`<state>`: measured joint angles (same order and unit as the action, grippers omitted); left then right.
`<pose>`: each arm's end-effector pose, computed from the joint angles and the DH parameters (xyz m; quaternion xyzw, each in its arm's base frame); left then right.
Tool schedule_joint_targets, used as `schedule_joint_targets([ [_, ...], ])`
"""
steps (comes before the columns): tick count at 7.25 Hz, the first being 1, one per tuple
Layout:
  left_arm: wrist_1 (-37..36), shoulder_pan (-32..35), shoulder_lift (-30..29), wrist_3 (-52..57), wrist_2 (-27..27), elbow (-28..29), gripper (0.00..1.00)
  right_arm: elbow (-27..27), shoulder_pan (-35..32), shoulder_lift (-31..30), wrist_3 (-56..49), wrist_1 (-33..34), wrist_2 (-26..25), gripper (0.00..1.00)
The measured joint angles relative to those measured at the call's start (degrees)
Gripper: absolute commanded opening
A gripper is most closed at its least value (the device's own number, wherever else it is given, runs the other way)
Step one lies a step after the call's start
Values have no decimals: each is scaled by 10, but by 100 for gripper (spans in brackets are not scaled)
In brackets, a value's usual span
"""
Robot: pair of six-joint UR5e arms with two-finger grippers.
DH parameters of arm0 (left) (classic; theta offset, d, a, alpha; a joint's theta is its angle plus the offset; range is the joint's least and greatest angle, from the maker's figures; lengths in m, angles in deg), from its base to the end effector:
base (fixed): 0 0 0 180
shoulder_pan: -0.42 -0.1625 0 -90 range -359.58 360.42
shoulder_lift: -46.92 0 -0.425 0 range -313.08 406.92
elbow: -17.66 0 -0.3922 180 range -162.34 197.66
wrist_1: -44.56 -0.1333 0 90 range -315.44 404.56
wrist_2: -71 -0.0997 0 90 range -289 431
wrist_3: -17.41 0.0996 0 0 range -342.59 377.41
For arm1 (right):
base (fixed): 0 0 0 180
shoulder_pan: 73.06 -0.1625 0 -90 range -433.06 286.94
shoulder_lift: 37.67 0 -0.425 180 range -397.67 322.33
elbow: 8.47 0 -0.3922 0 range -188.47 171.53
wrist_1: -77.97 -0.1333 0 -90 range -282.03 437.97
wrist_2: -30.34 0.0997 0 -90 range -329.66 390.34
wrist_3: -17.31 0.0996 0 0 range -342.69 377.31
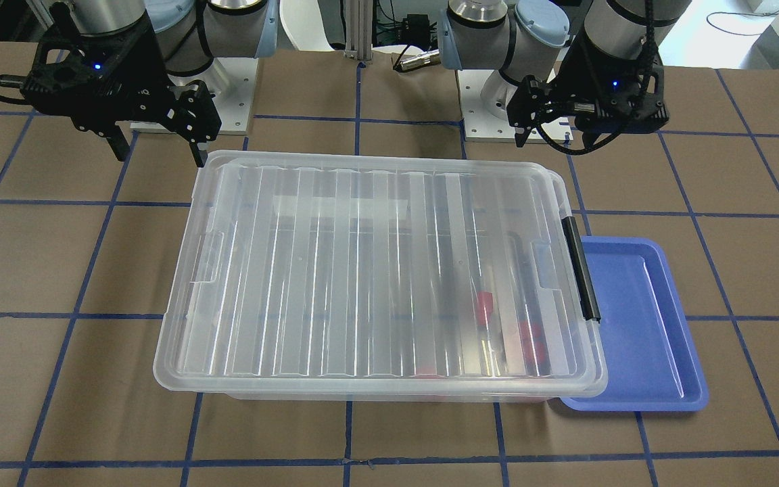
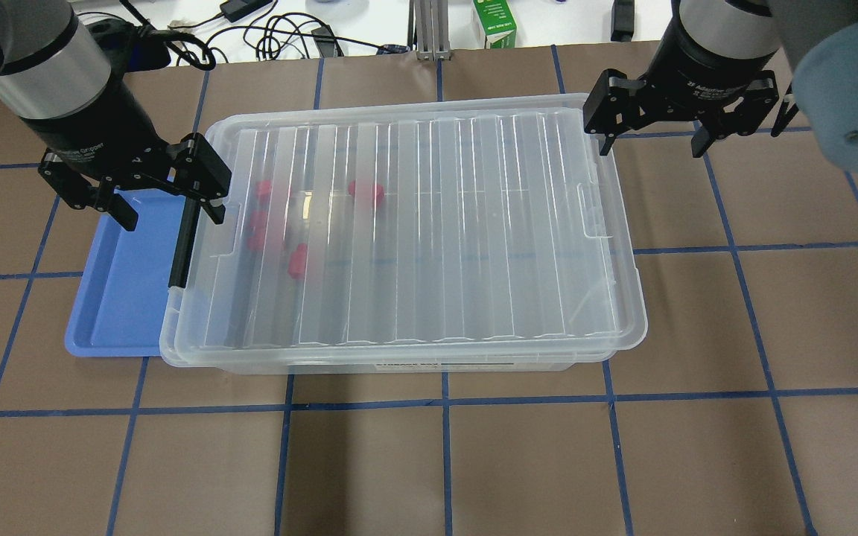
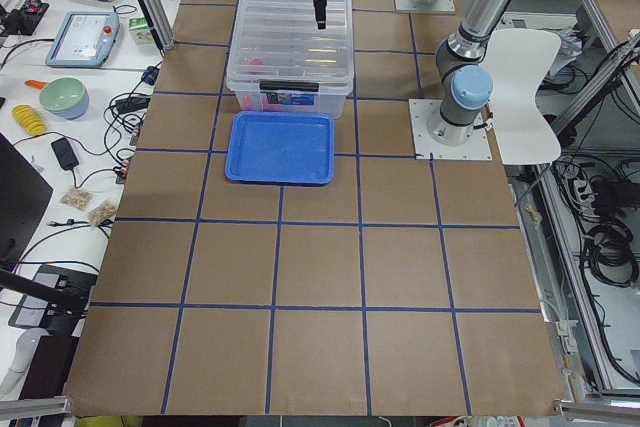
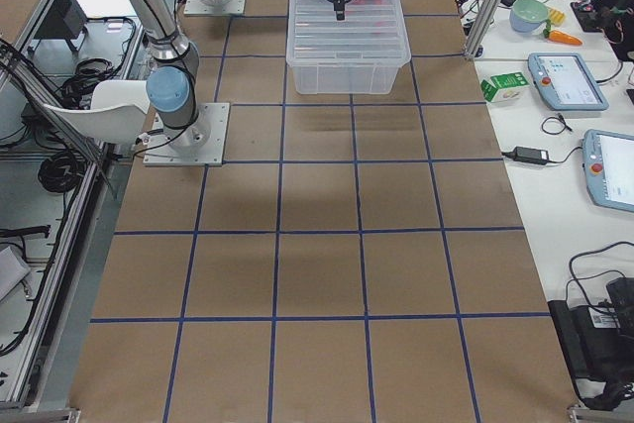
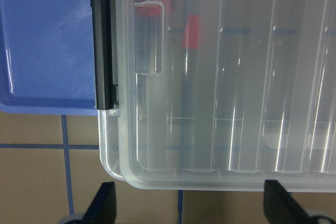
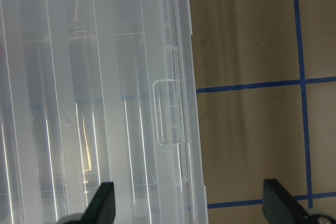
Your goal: Place red block in blue tray from box
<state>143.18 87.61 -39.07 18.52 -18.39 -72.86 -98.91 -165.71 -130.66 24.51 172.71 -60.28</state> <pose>-0.1120 -0.4582 0.5022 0.0151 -0.9989 -0.0445 0.0068 0.1543 -0.4745 0.5182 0.0400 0.9972 -0.0638 0.0001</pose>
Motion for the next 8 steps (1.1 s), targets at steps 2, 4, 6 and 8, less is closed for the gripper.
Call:
schedule_joint_targets([
  [2, 0, 0, 0, 0, -1, 0, 100, 0, 0, 0, 0, 0, 0, 100],
  [4, 1, 0, 0, 0, -1, 0, 100, 0, 0, 0, 0, -1, 0, 100],
  [6, 1, 0, 0, 1, -1, 0, 100, 0, 5, 0, -11, 0, 2, 100],
  [8, 2, 0, 2, 1, -11, 0, 100, -4, 23, -1, -50, 0, 1, 100],
])
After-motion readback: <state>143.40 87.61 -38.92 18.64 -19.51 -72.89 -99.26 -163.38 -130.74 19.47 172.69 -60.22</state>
